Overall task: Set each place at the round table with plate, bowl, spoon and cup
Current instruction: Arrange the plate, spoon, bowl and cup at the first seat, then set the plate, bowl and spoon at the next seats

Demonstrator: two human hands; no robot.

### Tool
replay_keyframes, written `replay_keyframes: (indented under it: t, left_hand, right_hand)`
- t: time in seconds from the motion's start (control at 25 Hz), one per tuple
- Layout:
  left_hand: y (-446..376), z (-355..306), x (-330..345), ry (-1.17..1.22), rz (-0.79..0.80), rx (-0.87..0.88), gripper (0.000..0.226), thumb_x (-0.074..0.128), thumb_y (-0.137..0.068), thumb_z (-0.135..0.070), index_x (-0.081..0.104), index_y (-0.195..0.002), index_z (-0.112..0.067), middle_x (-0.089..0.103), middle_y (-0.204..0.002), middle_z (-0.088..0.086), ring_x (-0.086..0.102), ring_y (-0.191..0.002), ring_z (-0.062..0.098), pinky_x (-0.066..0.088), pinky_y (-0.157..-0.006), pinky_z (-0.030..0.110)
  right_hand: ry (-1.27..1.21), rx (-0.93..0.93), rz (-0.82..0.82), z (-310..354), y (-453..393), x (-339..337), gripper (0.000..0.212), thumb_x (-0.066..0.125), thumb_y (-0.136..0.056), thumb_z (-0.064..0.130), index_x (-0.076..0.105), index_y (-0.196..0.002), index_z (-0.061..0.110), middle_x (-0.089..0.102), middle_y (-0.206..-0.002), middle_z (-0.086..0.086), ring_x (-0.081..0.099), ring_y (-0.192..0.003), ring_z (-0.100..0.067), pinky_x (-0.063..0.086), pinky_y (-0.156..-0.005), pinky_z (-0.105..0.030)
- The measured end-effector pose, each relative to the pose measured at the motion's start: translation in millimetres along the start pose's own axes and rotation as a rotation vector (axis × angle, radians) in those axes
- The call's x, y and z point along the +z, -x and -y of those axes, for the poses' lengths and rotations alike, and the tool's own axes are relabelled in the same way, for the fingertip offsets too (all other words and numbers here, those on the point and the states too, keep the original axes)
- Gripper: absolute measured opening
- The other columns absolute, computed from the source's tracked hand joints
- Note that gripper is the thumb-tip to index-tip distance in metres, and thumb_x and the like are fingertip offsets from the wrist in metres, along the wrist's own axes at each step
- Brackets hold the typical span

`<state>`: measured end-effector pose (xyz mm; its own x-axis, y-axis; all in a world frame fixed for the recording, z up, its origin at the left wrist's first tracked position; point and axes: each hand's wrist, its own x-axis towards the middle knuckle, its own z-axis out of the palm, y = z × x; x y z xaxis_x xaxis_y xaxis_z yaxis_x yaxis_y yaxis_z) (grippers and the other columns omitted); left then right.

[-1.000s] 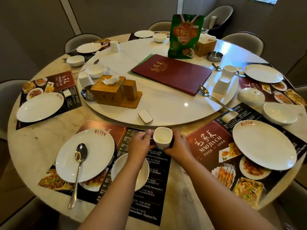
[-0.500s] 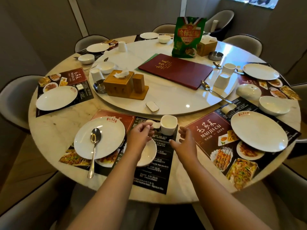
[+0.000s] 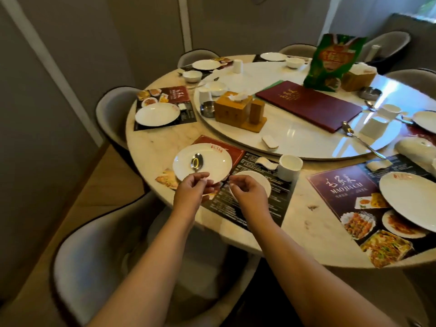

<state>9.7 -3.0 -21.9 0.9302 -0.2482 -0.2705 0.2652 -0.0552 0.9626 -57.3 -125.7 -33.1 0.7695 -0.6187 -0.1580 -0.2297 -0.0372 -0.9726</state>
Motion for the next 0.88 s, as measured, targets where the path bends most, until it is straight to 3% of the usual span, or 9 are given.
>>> replay_keyframes:
  t: [0.32,0.48,0.64,0.88]
  left_hand:
    - [-27.7,-10.5,-141.8,0.075,-0.178,0.032,0.017,0.050,-0.098,-0.014,0.062,-0.109,-0.016,0.070,-0.096,0.003,0.066,-0.084,0.015,0.054,-0.076,0.030]
    - [-69.1,-13.2,-223.1,0.060,-0.144,0.028,0.019,0.052,-0.096,-0.017,0.063,-0.113,-0.018,0.072,-0.100,0.004,0.068,-0.089,0.017,0.055,-0.075,0.028]
    - [-111.0,-23.5,-307.3,0.024,-0.058,0.014,0.022,0.051,-0.097,-0.016,0.062,-0.115,-0.016,0.071,-0.103,0.006,0.067,-0.088,0.016,0.055,-0.075,0.028]
    - [-172.4,-43.3,-378.1,0.030,0.010,-0.019,0.022,0.052,-0.096,-0.016,0.063,-0.115,-0.016,0.072,-0.105,0.007,0.068,-0.094,0.020,0.057,-0.082,0.032]
  right_hand:
    - [-0.035,-0.078,0.136,28.6,9.2,141.6,0.020,0.062,-0.091,0.014,0.070,-0.110,0.017,0.071,-0.106,0.002,0.065,-0.101,-0.011,0.053,-0.091,-0.028]
    - [-0.047,-0.086,0.107,37.5,3.8,227.9,0.021,0.061,-0.092,0.016,0.069,-0.111,0.019,0.071,-0.105,0.005,0.064,-0.102,-0.008,0.051,-0.093,-0.026]
    - [-0.085,-0.071,0.012,57.6,1.7,313.0,0.022,0.062,-0.091,0.016,0.069,-0.111,0.018,0.070,-0.103,0.005,0.062,-0.094,-0.002,0.048,-0.077,-0.013]
    - [-0.148,-0.029,-0.105,78.4,-15.3,396.1,0.020,0.062,-0.091,0.014,0.070,-0.109,0.019,0.070,-0.102,0.003,0.065,-0.098,-0.010,0.053,-0.089,-0.028]
